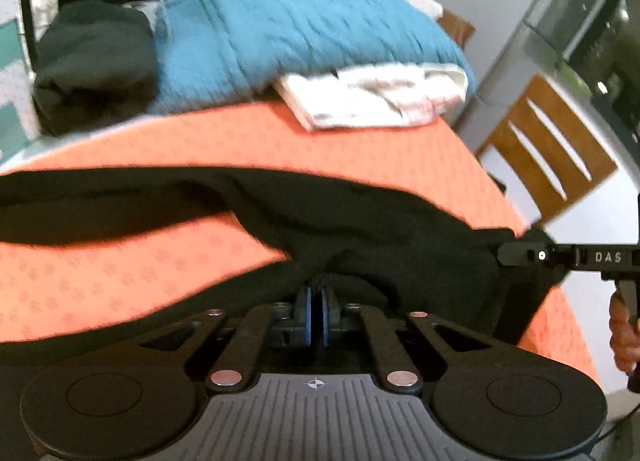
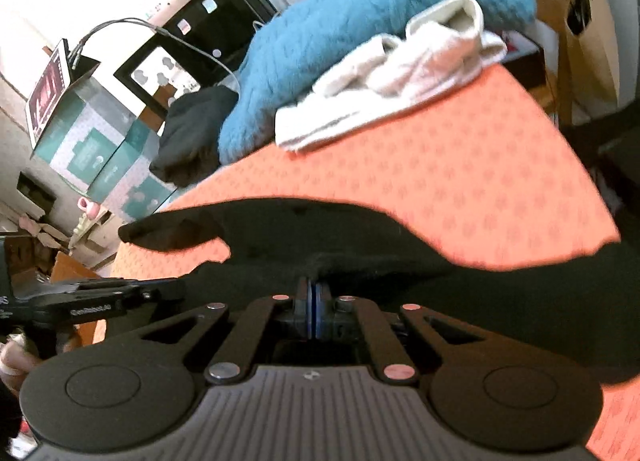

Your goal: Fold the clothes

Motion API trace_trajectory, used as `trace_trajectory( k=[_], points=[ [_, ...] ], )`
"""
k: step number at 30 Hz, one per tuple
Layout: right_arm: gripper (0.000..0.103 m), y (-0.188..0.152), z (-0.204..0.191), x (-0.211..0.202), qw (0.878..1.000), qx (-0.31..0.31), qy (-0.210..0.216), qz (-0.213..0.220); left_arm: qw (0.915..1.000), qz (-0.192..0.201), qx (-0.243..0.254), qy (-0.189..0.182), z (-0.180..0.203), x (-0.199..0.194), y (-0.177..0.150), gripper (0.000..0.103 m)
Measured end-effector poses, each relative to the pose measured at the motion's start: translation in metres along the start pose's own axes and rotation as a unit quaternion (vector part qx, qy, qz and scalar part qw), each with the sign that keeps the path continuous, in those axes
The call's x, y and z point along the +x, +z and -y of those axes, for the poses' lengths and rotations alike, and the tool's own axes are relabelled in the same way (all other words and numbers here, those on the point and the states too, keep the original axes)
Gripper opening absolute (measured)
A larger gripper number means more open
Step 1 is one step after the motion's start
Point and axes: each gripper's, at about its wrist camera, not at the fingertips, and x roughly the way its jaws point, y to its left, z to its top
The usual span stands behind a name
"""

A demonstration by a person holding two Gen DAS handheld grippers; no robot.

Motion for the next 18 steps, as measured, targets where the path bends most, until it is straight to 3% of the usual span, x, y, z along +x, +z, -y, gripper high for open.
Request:
trace_trajectory(
  k=[5,11,14,16,18],
  points=[
    [0.002,0.019,0.002,0.013,1.0,-0.017,-0.012,0.011,0.9996,0.004,-0.014,0.025,-0.011,0.018,0.014,0.007],
    [0.002,0.024,0.012,0.042,0.999,-0.022,-0.031,-0.006,0.9991,-0.029,-0.004,0.03,-0.02,0.045,0.016,0.011],
    [0.003,0.023,0.013,0.048,0.999,-0.019,-0.037,-0.012,0.9991,-0.022,-0.016,0.031,-0.024,0.033,0.014,0.026],
    [0.009,0.022,0.011,0.045,0.999,-0.018,-0.038,-0.013,0.999,-0.017,-0.025,0.031,-0.026,0.025,0.014,0.044],
    [0.013,0.022,0.006,0.038,0.999,-0.023,-0.042,-0.013,0.9987,-0.005,-0.034,0.037,-0.03,0.007,0.01,0.049]
  ],
)
